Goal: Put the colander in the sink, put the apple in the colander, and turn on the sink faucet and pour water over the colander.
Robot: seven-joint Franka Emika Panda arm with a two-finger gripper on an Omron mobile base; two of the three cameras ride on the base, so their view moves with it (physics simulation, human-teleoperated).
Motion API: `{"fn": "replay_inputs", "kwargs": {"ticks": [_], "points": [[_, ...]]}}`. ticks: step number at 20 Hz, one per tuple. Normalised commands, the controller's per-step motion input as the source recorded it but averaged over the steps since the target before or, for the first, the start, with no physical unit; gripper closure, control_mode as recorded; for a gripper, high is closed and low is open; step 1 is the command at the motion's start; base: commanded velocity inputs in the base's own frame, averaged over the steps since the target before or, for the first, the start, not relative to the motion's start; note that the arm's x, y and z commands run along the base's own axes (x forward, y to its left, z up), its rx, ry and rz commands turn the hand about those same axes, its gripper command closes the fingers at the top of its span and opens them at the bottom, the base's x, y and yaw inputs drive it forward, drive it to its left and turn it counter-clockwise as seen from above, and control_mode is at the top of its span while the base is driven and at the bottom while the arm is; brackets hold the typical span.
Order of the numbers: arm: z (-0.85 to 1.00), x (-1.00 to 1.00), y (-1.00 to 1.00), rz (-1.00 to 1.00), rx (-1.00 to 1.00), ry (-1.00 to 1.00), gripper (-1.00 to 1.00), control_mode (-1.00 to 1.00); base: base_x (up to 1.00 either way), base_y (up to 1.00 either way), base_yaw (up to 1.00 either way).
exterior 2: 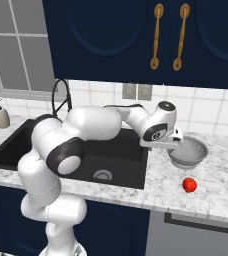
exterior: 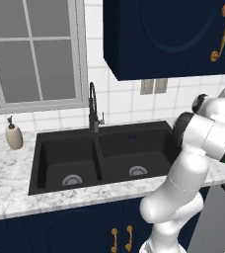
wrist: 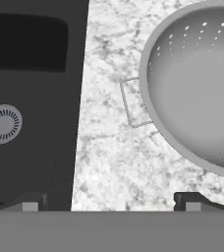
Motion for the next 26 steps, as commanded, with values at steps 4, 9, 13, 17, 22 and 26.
{"fn": "replay_inputs", "kwargs": {"ticks": [4, 9, 13, 17, 22, 26], "points": [[-0.16, 0.15, -0.19, 0.0, 0.0, 0.0, -1.0, -1.0, 0.0, 0.0, 0.0], [-0.03, 0.3, -0.03, 0.0, 0.0, 0.0, -1.0, -1.0, 0.0, 0.0, 0.0], [-0.06, 0.03, 0.0, 0.0, 0.0, 0.0, -1.0, -1.0, 0.0, 0.0, 0.0], [-0.19, 0.15, 0.0, 0.0, 0.0, 0.0, -1.0, -1.0, 0.0, 0.0, 0.0], [-0.31, 0.13, 0.01, 0.0, 0.0, 0.0, -1.0, -1.0, 0.0, 0.0, 0.0], [-0.2, 0.09, 0.0, 0.0, 0.0, 0.0, -1.0, -1.0, 0.0, 0.0, 0.0]]}}
